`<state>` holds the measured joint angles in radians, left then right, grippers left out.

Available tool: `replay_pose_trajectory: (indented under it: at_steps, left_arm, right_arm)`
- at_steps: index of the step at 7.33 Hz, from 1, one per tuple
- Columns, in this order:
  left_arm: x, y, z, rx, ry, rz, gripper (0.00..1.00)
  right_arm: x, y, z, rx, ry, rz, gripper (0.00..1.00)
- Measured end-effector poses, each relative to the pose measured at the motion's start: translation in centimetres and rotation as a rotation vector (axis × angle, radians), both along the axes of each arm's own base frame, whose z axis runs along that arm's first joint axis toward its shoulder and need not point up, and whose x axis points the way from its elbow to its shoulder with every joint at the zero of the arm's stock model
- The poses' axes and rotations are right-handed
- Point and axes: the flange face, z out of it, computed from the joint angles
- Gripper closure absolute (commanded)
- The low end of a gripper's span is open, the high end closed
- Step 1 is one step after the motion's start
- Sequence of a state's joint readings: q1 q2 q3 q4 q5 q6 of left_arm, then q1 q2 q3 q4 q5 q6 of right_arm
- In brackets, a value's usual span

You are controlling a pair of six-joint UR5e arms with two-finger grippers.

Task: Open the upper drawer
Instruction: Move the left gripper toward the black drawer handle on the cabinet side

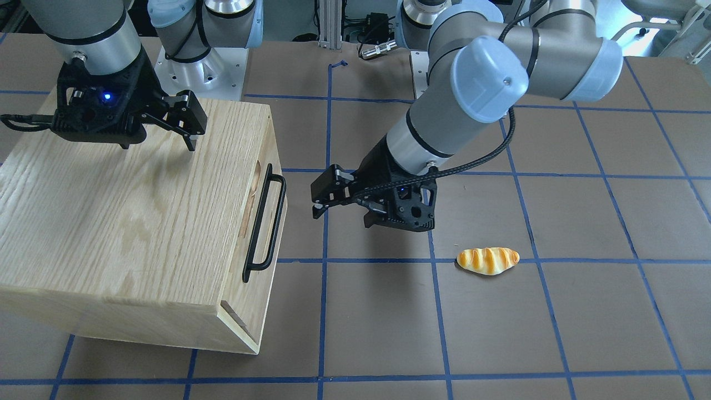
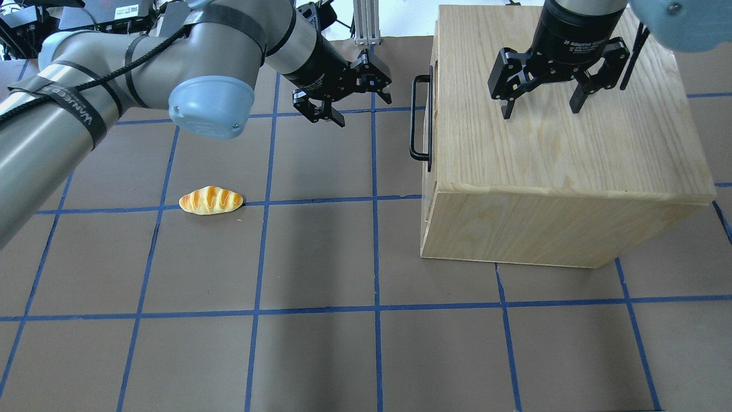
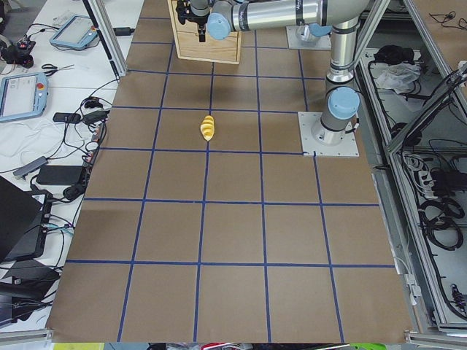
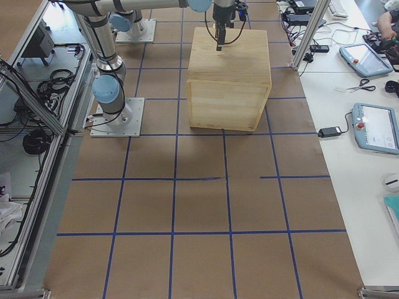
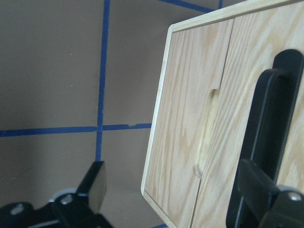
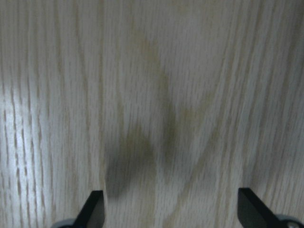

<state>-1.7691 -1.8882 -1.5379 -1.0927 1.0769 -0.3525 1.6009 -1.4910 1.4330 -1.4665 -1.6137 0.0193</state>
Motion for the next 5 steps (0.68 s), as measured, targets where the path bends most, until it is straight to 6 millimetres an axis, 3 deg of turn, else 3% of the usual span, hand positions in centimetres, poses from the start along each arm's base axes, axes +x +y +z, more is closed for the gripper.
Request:
replay_pose_trajectory:
  at_steps: [5]
  left_arm:
    - [-3.3, 0.7, -2.3, 0.056, 0.049, -0.022, 0.00]
  right_arm:
    - [0.0, 0.0, 0.0, 0.000, 0.000, 0.000, 0.00]
